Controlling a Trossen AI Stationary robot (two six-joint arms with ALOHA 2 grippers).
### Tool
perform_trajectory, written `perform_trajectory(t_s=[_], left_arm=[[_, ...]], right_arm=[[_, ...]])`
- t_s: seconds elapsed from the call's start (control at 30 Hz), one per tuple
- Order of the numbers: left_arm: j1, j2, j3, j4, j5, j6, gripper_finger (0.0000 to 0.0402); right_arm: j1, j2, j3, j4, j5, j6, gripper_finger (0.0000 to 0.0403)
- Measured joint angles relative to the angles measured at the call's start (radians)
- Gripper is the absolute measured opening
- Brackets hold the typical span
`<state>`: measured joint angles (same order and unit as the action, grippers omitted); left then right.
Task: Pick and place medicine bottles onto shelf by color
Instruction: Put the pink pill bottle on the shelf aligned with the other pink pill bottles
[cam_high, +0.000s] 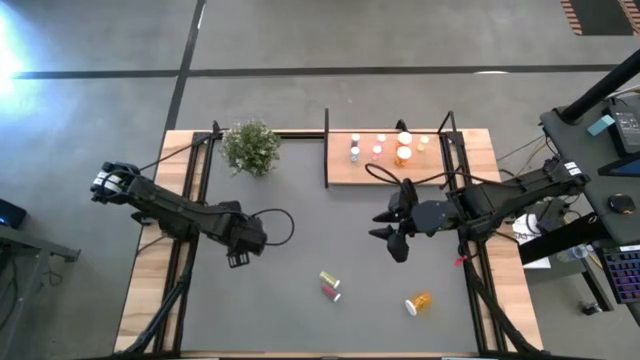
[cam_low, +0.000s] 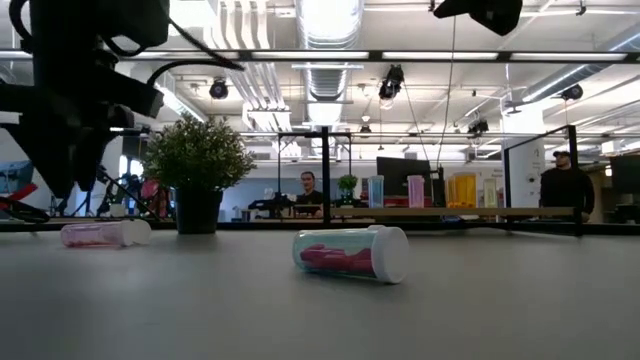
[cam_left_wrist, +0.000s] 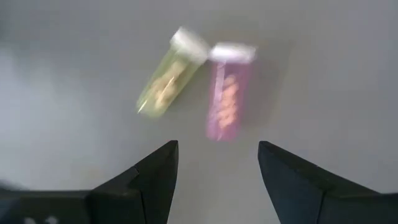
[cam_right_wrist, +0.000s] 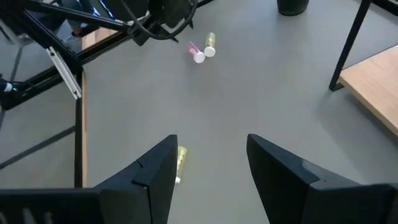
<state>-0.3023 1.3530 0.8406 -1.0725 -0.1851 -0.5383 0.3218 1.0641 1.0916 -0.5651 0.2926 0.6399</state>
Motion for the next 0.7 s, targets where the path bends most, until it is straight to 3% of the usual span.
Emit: perform_trajectory(t_s=[0.17, 0.37, 0.5, 0.7], left_arm=[[0.000, 0.001, -0.062, 0.152, 0.010, 0.048, 0.0205], [0.000, -0.010, -0.127, 0.171, -0.039, -0.002, 0.0205], [0.000, -0.007, -0.163, 0.185, -0.030, 0.002, 0.0205], [0.000, -0.007, -0.223, 0.342, 0.012, -0.005, 0.0205]], right_arm=[[0.000, 0.000, 0.000, 0.003, 0.031, 0.019, 0.0183], [-0.001, 0.000, 0.000, 0.003, 0.034, 0.047, 0.0183], [-0.001, 0.000, 0.000, 0.003, 0.049, 0.051, 0.0183], [-0.001, 0.000, 0.000, 0.002, 0.049, 0.050, 0.0183]])
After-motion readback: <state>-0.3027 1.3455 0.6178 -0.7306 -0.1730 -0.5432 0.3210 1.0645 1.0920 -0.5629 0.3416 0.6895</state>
